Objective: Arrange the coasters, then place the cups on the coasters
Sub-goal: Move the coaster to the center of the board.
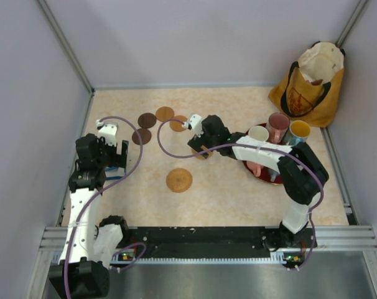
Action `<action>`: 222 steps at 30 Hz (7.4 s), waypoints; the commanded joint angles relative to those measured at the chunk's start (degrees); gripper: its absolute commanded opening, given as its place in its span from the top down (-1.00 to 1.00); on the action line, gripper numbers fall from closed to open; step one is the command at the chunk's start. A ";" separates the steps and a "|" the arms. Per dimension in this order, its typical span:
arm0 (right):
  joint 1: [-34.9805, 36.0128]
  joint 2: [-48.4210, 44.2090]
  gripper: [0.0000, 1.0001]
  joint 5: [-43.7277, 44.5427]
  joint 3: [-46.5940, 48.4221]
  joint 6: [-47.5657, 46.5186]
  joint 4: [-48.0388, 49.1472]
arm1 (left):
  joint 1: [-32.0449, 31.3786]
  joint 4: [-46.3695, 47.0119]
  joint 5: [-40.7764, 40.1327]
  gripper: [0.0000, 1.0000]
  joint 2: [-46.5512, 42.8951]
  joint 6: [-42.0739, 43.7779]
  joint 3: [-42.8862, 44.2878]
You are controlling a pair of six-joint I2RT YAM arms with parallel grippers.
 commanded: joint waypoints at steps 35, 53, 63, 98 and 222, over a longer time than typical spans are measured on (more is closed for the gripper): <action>15.92 4.78 -0.96 -4.07 2.72 5.07 -1.12 | 2.77 1.34 3.68 -0.93 -0.93 -0.94 -0.40; 15.84 5.05 -0.97 0.69 2.29 1.03 -1.64 | 3.48 1.17 4.82 -0.93 -0.49 -0.94 -0.31; 15.40 4.61 -0.97 1.48 2.11 0.32 -2.35 | 3.57 0.99 5.00 -0.93 -0.23 -1.02 -0.14; 9.78 -20.69 -0.97 -0.11 4.31 -2.31 -4.20 | 3.74 1.51 4.73 -0.94 1.62 0.11 1.71; -7.90 -11.23 -0.94 -8.20 0.16 8.67 -14.04 | -13.06 -7.89 -13.29 -0.97 26.95 -2.78 22.02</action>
